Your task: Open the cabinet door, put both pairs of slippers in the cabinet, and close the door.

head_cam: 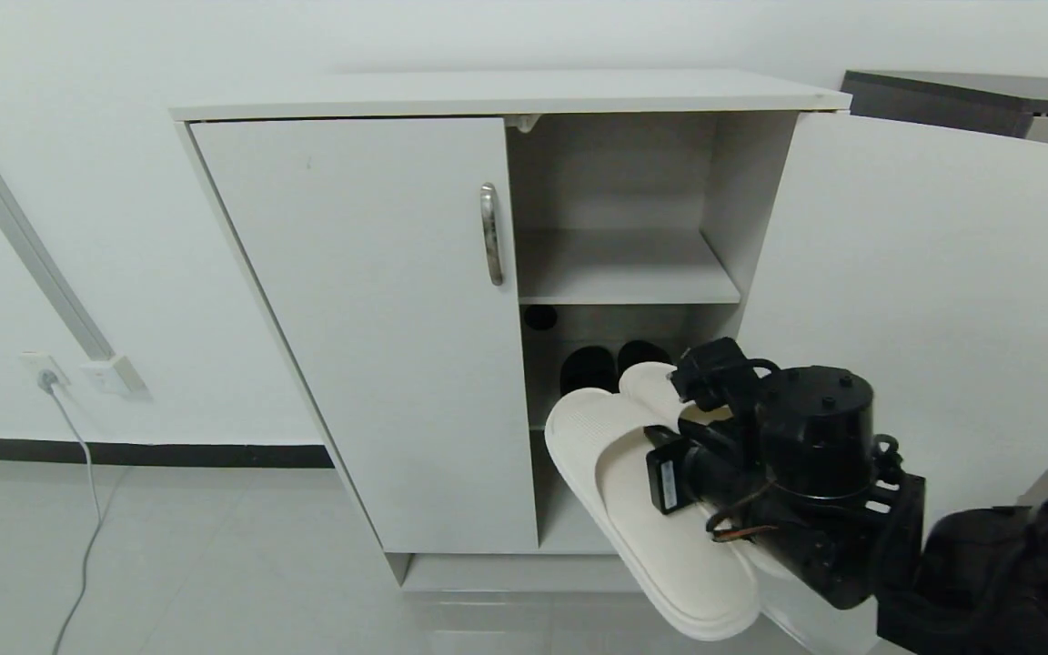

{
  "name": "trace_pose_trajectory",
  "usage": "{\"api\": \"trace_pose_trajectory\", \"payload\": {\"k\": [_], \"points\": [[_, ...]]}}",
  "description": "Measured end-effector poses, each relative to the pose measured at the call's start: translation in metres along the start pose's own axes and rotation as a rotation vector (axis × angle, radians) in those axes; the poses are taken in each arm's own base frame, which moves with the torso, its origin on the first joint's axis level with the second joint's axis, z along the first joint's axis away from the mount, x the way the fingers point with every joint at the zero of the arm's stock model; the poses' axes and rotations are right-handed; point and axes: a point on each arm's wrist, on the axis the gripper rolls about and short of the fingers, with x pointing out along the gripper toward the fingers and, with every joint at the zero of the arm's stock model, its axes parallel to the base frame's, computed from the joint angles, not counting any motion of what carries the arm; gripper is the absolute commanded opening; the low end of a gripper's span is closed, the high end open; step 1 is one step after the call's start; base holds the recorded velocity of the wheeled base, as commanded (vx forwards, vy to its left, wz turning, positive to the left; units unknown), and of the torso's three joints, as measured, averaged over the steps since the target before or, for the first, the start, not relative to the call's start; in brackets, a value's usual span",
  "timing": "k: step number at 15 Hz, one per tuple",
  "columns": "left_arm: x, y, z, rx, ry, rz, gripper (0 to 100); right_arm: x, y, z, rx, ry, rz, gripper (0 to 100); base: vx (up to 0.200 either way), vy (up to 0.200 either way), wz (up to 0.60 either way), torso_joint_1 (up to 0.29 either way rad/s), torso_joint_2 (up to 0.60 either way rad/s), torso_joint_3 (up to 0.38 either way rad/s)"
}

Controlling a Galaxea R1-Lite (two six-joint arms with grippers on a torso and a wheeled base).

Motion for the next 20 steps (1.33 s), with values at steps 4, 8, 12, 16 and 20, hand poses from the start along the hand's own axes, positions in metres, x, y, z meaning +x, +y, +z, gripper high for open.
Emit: {"api": "trace_pose_trajectory", "payload": {"k": [4,8,12,16,20], "points": [[0.000,0.000,0.000,0.000,0.000,0.000,0,0.025,0.023,0.027,0.055,0.039,-0.198,0,0.000,0.000,0.00,0.000,0.00,0.000],[0.000,0.000,0.000,-0.001,0.000,0.000,0,0.034,0.035,0.075,0.078,-0.029,-0.331,0,0.000,0.000,0.00,0.000,0.00,0.000],[0.000,0.000,0.000,0.000,0.000,0.000,0,0.037,0.034,0.091,0.075,-0.064,-0.348,0,0.000,0.000,0.00,0.000,0.00,0.000],[0.000,0.000,0.000,-0.001,0.000,0.001,0,0.038,0.033,0.091,0.075,-0.063,-0.349,0,0.000,0.000,0.00,0.000,0.00,0.000],[0.000,0.000,0.000,-0.001,0.000,0.001,0,0.039,0.032,0.090,0.075,-0.062,-0.352,0,0.100,0.000,0.00,0.002,0.00,0.000]]}}
